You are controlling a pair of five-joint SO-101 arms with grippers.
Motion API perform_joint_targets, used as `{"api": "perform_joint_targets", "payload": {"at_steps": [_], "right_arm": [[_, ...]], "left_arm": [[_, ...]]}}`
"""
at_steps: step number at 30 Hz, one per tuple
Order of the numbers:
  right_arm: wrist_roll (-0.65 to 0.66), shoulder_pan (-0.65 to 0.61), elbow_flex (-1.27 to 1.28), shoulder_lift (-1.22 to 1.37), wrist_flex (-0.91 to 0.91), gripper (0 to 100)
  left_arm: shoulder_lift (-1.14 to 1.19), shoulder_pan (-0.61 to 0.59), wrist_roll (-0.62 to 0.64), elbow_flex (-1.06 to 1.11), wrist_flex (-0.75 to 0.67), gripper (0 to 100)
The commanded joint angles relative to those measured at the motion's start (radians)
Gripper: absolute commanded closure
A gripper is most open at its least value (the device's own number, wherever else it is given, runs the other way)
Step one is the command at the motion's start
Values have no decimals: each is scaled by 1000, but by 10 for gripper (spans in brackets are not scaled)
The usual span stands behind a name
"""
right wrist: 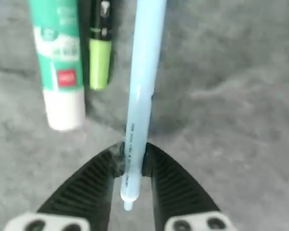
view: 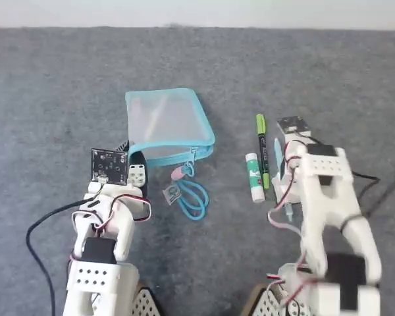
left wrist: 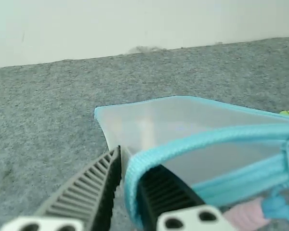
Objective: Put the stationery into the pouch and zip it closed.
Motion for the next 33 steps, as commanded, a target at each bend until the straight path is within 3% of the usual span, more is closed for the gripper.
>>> {"api": "perform_joint_targets", "payload": {"at_steps": [1,4,8,13,20,33], "right_arm": [[49,8,-118,-283,148,991],[84,-85,-242,-438,320,991],[97,-346,-437,-484,562,991],[97,-573,-457,-409,578,992],[106,-639,-454,-266,576,992],[106,-639,-534,-189,570,991]], "left_arm": [[8,12,-8,-19,2,988],[8,12,-8,-19,0,988],[8,12,-9,-19,-2,988],[12,12,-9,-19,-2,988],[12,12,-9,-19,-2,988],[8,12,-9,-19,-2,988]]}}
